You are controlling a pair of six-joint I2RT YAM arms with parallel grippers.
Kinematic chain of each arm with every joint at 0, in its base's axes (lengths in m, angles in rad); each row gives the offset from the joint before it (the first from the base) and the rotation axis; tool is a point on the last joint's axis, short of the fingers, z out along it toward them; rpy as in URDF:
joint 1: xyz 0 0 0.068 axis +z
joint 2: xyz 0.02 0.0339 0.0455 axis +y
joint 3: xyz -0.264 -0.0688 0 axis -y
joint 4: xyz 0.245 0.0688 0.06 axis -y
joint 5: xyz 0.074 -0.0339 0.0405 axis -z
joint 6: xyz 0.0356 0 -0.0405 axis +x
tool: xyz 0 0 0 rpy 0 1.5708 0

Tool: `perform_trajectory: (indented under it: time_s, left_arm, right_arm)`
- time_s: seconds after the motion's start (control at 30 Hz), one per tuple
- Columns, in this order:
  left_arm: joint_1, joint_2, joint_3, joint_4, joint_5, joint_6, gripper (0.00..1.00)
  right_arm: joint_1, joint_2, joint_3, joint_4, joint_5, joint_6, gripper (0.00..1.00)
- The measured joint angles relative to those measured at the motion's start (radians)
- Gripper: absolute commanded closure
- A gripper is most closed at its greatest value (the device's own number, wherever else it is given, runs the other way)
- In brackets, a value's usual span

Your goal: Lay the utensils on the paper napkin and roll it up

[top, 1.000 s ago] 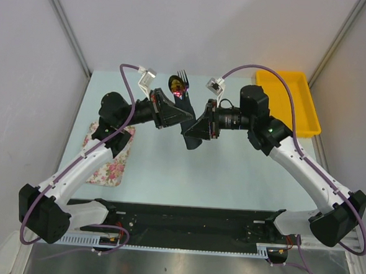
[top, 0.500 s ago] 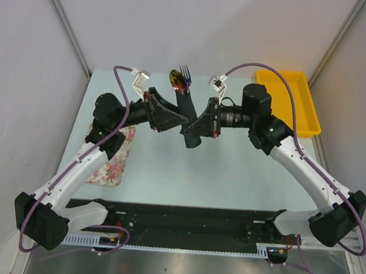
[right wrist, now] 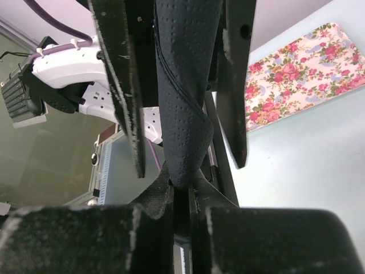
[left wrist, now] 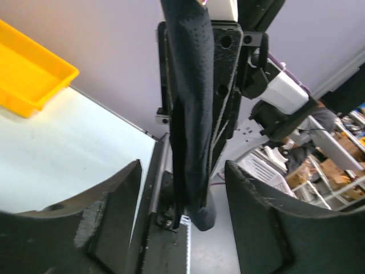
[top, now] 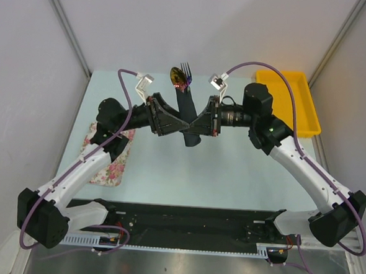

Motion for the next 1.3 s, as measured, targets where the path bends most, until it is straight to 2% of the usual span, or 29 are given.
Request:
perform_trajectory:
  time_s: [0.07, 0.23, 0.33, 0.37, 0.53, 0.57, 0.6, 0.63, 0.67, 0.77, 0.93, 1.03, 1.07, 1.13, 1.2, 1.3]
  left_arm:
    - [-0.005, 0.006, -0.003, 0.032, 0.007, -0.026, 0.52]
    - [-0.007, 0.021, -0.004, 0.091, 0.012, -0.078, 0.68]
    - [-0.009, 0.025, -0.005, 0.119, 0.015, -0.103, 0.84]
    - [-0.008, 0.026, -0.006, 0.13, 0.011, -0.111, 0.98]
    - [-0.009, 0.03, -0.016, 0.162, 0.014, -0.126, 1.0]
    - [-0.009, 0.03, -0.017, 0.165, 0.014, -0.127, 1.0]
    - [-0.009, 0.03, -0.017, 0.168, 0.014, -0.127, 1.0]
    - [-0.009, 0.03, -0.017, 0.168, 0.014, -0.126, 1.0]
    - [-0.009, 0.03, -0.017, 0.168, 0.014, -0.124, 1.0]
    - [-0.005, 0.031, -0.017, 0.164, 0.011, -0.125, 1.0]
    - [0.019, 0.032, -0.017, 0.164, 0.001, -0.122, 1.0]
    - [0.023, 0.039, -0.017, 0.161, -0.003, -0.115, 1.0]
    - [0.023, 0.042, -0.017, 0.159, -0.005, -0.112, 1.0]
    - [0.024, 0.047, -0.017, 0.149, -0.015, -0.104, 1.0]
    - [0.024, 0.05, -0.017, 0.146, -0.018, -0.1, 1.0]
    - [0.024, 0.05, -0.017, 0.144, -0.003, -0.09, 1.0]
  right_arm:
    - [0.003, 0.0, 0.0, 0.0, 0.0, -0.005, 1.0]
    - [0.012, 0.0, 0.0, -0.001, 0.002, -0.015, 1.0]
    - [0.012, 0.0, 0.0, -0.002, 0.003, -0.024, 1.0]
    - [0.012, -0.001, 0.0, -0.005, 0.002, -0.025, 1.0]
    - [0.012, -0.004, -0.005, -0.007, 0.0, -0.031, 1.0]
    - [0.012, -0.004, -0.005, -0.007, 0.0, -0.031, 0.96]
    - [0.012, -0.005, -0.005, -0.008, 0.0, -0.032, 0.8]
    - [0.012, -0.006, -0.005, -0.011, 0.001, -0.034, 0.72]
    - [0.012, -0.007, -0.005, -0.013, 0.003, -0.035, 0.54]
    - [0.011, -0.01, -0.005, -0.031, 0.019, -0.052, 0.39]
    - [0.004, -0.02, -0.01, -0.11, 0.074, -0.108, 0.41]
    - [0.002, -0.039, -0.029, -0.13, 0.109, -0.122, 0.48]
    - [0.002, -0.047, -0.034, -0.132, 0.117, -0.124, 0.64]
    - [0.003, -0.058, -0.042, -0.131, 0.121, -0.132, 0.77]
    - [0.009, -0.062, -0.048, -0.124, 0.116, -0.13, 0.81]
    - [0.011, -0.063, -0.077, -0.087, 0.086, -0.102, 0.82]
